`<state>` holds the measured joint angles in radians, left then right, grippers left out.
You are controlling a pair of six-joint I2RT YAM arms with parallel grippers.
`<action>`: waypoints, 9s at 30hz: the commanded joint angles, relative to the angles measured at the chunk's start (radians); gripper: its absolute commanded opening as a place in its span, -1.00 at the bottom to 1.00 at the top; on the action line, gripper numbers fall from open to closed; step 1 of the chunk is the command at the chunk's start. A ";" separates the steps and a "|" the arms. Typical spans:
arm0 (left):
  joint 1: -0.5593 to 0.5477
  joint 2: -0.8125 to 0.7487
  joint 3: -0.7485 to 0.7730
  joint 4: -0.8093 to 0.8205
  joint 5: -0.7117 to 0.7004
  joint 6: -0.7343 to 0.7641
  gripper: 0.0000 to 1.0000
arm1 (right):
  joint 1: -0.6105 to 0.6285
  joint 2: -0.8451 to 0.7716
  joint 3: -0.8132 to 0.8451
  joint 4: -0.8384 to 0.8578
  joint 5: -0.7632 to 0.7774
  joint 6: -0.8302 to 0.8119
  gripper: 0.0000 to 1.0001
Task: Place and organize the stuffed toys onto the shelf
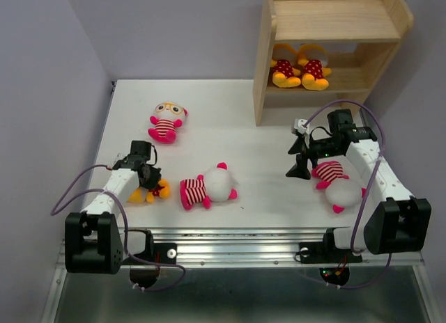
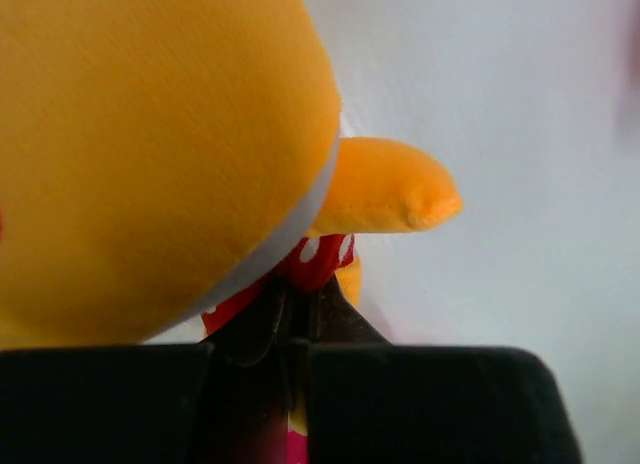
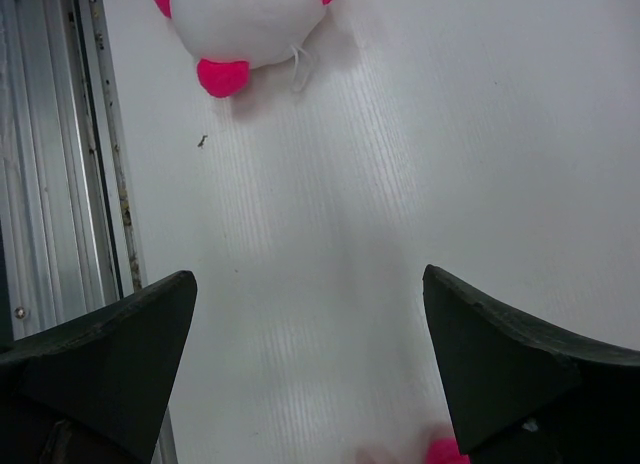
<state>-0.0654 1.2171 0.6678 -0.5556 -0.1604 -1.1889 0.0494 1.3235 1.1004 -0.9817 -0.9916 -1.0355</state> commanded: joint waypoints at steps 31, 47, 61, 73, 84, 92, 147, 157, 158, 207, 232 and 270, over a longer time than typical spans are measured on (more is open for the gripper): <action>-0.568 -0.056 0.006 1.151 0.779 0.583 -1.00 | 0.423 0.023 0.000 0.817 0.306 1.393 1.00; -0.587 -0.031 0.013 1.189 0.794 0.558 -0.64 | 0.454 0.060 -0.065 0.968 0.190 1.451 -0.58; -0.579 -0.201 -0.082 1.106 0.645 0.594 0.97 | 0.389 0.049 -0.037 0.853 -0.011 1.117 -0.99; -0.458 -0.285 -0.163 1.142 0.610 0.532 0.97 | 0.389 0.008 -0.062 0.643 -0.206 0.807 -0.99; -0.448 -0.130 -0.197 1.499 0.935 0.398 0.96 | 0.389 0.043 -0.019 0.534 -0.305 0.687 -0.99; -0.453 -0.053 -0.183 1.577 1.028 0.344 0.17 | 0.389 0.083 0.019 0.535 -0.196 0.696 -0.99; -0.304 0.186 0.052 0.756 0.599 -0.230 -1.00 | 0.885 -0.115 -0.345 0.941 0.939 -0.152 1.00; -0.303 0.177 0.030 0.806 0.618 -0.247 -1.00 | 0.885 -0.067 -0.510 1.242 1.059 -0.212 1.00; -0.303 0.177 0.030 0.815 0.624 -0.251 -1.00 | 0.885 -0.057 -0.526 1.303 1.073 -0.215 1.00; -0.244 -0.464 -0.014 0.822 0.251 0.336 0.97 | 0.219 -0.207 0.074 0.418 0.158 0.674 -0.99; -0.229 -0.424 -0.093 0.967 0.348 0.417 0.97 | -0.269 0.013 0.533 0.184 0.063 0.704 -0.99; -0.209 -0.479 -0.157 0.962 0.386 0.396 0.97 | -0.477 0.375 0.724 0.672 0.315 1.224 -0.99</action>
<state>-0.2798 0.7254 0.5030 0.3603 0.2070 -0.8047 -0.4244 1.6695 1.8347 -0.4660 -0.7185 0.1036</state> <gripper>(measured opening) 0.986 0.036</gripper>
